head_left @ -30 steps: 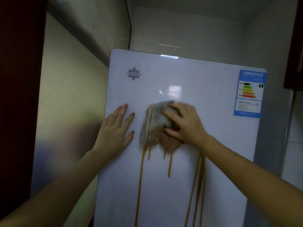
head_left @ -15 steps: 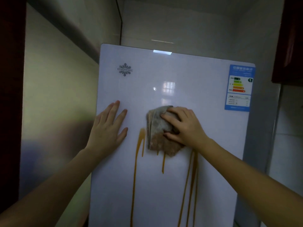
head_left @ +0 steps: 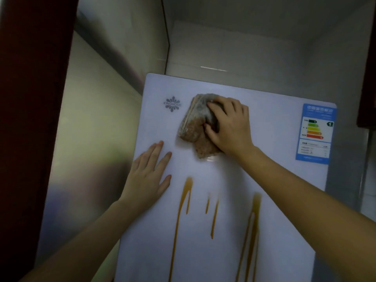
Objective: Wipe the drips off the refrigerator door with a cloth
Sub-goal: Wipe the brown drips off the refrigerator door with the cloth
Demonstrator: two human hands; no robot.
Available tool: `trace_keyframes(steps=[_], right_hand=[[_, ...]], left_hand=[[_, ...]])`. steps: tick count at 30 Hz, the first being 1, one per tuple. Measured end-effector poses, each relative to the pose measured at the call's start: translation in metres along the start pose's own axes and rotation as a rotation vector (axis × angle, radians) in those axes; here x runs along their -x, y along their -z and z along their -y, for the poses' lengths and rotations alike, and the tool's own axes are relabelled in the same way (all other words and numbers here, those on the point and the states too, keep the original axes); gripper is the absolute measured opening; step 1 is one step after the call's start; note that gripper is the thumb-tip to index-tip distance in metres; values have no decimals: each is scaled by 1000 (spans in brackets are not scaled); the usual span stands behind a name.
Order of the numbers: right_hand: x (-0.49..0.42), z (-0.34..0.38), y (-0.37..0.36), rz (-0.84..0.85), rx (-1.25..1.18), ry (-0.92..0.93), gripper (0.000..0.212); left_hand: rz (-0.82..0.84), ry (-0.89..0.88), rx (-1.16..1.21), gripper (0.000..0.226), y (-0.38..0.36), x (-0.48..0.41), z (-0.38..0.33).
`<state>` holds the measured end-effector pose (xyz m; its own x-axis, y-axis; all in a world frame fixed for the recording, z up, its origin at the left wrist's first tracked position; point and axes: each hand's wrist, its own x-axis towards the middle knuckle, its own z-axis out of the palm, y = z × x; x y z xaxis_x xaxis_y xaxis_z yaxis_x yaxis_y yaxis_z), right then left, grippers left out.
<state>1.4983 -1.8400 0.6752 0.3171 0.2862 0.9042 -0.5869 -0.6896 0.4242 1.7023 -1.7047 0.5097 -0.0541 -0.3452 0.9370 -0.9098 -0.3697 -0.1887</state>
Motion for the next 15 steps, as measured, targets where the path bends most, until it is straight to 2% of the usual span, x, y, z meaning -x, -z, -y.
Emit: trace_keyframes(steps=[6,12,15], right_hand=[[12,15,4,53,-23,-7,43],[26,40,7,140,-109,-151,66],[26,48,-1,65,-108,-222,63]], left_hand=[[7,6,-7,62,1,0,-1],[14,2,7,64,1,0,-1],[11,1,-1,63,2,0,0]])
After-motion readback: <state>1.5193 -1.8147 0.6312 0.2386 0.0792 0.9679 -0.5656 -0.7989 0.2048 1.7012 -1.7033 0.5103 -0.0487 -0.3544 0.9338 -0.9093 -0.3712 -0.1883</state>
